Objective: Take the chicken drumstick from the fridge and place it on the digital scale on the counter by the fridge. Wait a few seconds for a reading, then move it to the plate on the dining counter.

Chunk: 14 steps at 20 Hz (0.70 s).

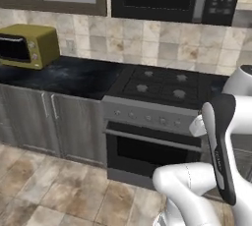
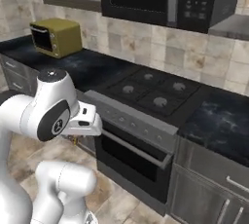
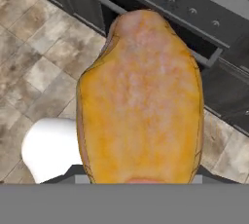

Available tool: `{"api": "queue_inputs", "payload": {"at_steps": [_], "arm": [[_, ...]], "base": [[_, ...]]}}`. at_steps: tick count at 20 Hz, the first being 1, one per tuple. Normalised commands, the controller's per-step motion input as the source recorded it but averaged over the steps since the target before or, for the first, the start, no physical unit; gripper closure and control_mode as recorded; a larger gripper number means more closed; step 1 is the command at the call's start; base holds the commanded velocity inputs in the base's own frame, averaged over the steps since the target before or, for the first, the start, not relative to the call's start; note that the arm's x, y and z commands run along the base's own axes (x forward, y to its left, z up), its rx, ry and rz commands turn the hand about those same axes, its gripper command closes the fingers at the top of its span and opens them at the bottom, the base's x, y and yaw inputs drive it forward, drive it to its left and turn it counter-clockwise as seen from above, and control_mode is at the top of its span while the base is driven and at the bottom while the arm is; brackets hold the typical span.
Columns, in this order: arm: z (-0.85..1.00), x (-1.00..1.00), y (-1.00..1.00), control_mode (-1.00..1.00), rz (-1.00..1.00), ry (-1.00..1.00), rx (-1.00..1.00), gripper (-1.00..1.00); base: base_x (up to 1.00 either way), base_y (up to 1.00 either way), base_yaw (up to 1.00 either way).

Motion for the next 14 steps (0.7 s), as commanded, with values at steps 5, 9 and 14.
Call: {"api": "queue_inputs", "payload": {"at_steps": [5,9,14], "arm": [[0.00,0.00,0.00,1.00,0.00,0.00,0.00,1.00],[0.00,0.00,0.00,1.00,0.00,0.00,0.00,1.00],[0.00,0.00,0.00,1.00,0.00,0.00,0.00,1.00]], "base": [[0.00,0.23,0.55],[-0.01,0.40,0.67],[-0.05,0.55,0.79]]}}
